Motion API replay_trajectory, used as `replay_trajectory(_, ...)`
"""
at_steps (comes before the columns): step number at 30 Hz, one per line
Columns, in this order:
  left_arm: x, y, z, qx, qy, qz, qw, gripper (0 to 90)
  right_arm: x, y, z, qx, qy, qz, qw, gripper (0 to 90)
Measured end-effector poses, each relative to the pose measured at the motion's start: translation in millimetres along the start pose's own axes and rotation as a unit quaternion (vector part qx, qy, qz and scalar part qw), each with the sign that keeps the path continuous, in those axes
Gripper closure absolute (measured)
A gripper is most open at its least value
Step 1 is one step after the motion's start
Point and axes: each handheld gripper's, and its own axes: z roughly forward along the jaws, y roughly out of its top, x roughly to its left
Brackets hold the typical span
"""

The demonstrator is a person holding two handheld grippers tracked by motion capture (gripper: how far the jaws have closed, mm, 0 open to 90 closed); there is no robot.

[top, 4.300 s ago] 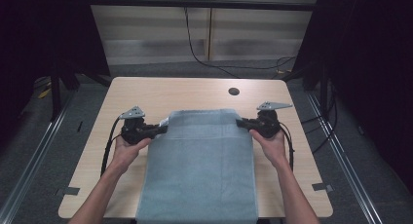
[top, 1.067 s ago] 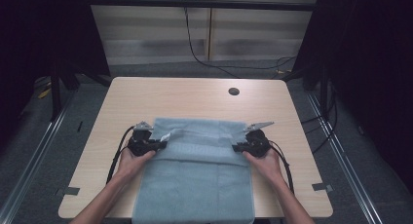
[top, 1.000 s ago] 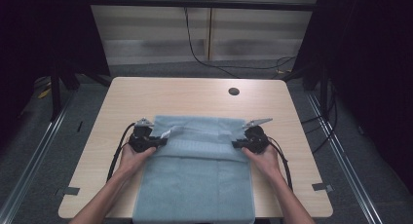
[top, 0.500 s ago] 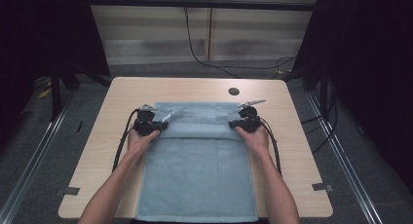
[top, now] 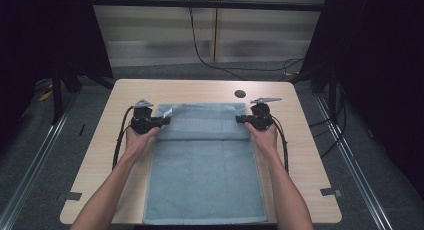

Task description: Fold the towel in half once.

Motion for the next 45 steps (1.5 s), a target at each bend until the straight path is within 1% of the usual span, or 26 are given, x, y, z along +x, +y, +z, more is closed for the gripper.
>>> replay_trajectory(1,-3.1,6.7,-8.6,-0.015,-0.004,0.001,0.9999,82.4,1.4,4.2,-5.4,-0.011,0.003,-0.007,0.9999,85.2)
replay_trajectory(2,-6.5,11.3,-15.6,-0.025,-0.006,0.006,0.9996,82.4,5.1,11.6,-15.4,-0.029,0.007,-0.006,0.9995,85.2)
replay_trajectory(3,-9.7,14.1,-20.6,-0.032,-0.008,0.006,0.9994,82.4,8.0,17.6,-24.3,-0.043,0.01,-0.013,0.9989,85.2)
replay_trajectory(4,-15.7,17.5,-29.3,-0.045,-0.01,0.01,0.9989,82.4,10.5,22.0,-31.3,-0.053,0.012,-0.02,0.9983,85.2)
replay_trajectory(5,-21.1,19.7,-36.6,-0.058,-0.016,0.015,0.9981,82.4,15.7,28.3,-43.5,-0.068,0.014,-0.026,0.9972,85.2)
replay_trajectory(8,-35.5,26.5,-57.5,-0.084,-0.035,0.027,0.9955,82.4,29.5,37.6,-71.7,-0.093,0.021,-0.048,0.9943,85.2)
replay_trajectory(10,-44.3,30.9,-71.6,-0.096,-0.035,0.046,0.9937,82.4,36.7,39.3,-88.2,-0.1,0.024,-0.06,0.9929,85.1)
replay_trajectory(11,-47.1,32.6,-76.5,-0.099,-0.044,0.049,0.9929,82.4,39.8,39.4,-95.5,-0.105,0.026,-0.066,0.992,85.2)
replay_trajectory(13,-54.7,36.5,-88.3,-0.103,-0.051,0.06,0.9916,82.2,44.8,39.5,-107.3,-0.112,0.029,-0.073,0.9907,85.2)
replay_trajectory(15,-61.0,35.9,-98.0,-0.109,-0.068,0.051,0.9904,81.9,50.7,39.4,-117.5,-0.114,0.032,-0.08,0.9898,85.1)
replay_trajectory(17,-67.1,28.4,-104.1,-0.111,-0.062,0.063,0.9899,81.8,57.4,36.2,-126.5,-0.116,0.036,-0.088,0.9887,85.1)
replay_trajectory(19,-69.3,15.1,-104.7,-0.106,-0.062,0.066,0.9903,81.6,61.1,28.6,-130.5,-0.114,0.041,-0.095,0.9881,85.1)
replay_trajectory(20,-69.9,9.1,-104.2,-0.103,-0.062,0.065,0.9906,81.5,62.9,20.2,-131.1,-0.11,0.049,-0.095,0.9882,85.0)
replay_trajectory(22,-72.5,-10.2,-101.4,-0.089,-0.067,0.059,0.992,80.9,66.0,3.2,-130.9,-0.101,0.054,-0.095,0.9889,84.9)
replay_trajectory(23,-74.1,-18.0,-100.1,-0.078,-0.064,0.063,0.9929,80.9,67.6,-6.0,-130.9,-0.099,0.057,-0.094,0.989,84.8)
replay_trajectory(25,-76.9,-30.3,-99.5,-0.069,-0.067,0.069,0.9929,80.7,70.1,-21.4,-130.5,-0.091,0.064,-0.093,0.9894,84.5)
replay_trajectory(26,-77.9,-37.2,-99.5,-0.061,-0.073,0.067,0.9932,80.1,71.5,-29.9,-130.2,-0.088,0.065,-0.09,0.9899,84.2)
replay_trajectory(30,-80.0,-63.0,-95.9,-0.038,-0.076,0.062,0.9944,77.3,75.3,-62.4,-127.8,-0.063,0.076,-0.084,0.9915,81.7)
replay_trajectory(31,-81.4,-71.7,-93.6,-0.029,-0.08,0.06,0.9945,76.8,76.0,-70.2,-126.8,-0.054,0.078,-0.083,0.9919,81.1)
replay_trajectory(34,-87.2,-91.0,-87.9,0.003,-0.083,0.07,0.9941,76.8,77.9,-93.1,-122.3,-0.034,0.082,-0.079,0.9929,80.9)
replay_trajectory(35,-88.0,-94.8,-87.8,0.012,-0.089,0.072,0.9933,76.4,78.9,-100.6,-120.4,-0.022,0.083,-0.077,0.9933,80.5)
replay_trajectory(37,-88.5,-100.6,-89.1,0.017,-0.092,0.07,0.9932,75.1,80.8,-107.3,-119.7,-0.009,0.083,-0.08,0.9933,79.8)
replay_trajectory(38,-88.6,-103.2,-89.9,0.018,-0.097,0.068,0.9928,74.4,81.5,-109.5,-119.8,-0.006,0.084,-0.078,0.9934,79.0)
replay_trajectory(41,-90.8,-109.0,-92.2,0.018,-0.096,0.067,0.9929,73.2,83.5,-117.2,-120.0,0.004,0.086,-0.077,0.9933,77.7)
replay_trajectory(43,-93.5,-110.0,-94.2,0.016,-0.103,0.071,0.992,71.5,84.7,-121.7,-121.3,0.007,0.087,-0.077,0.9932,75.0)
replay_trajectory(45,-96.4,-110.8,-94.3,0.017,-0.111,0.067,0.9914,70.8,87.1,-126.3,-125.5,0.008,0.09,-0.077,0.9929,74.0)
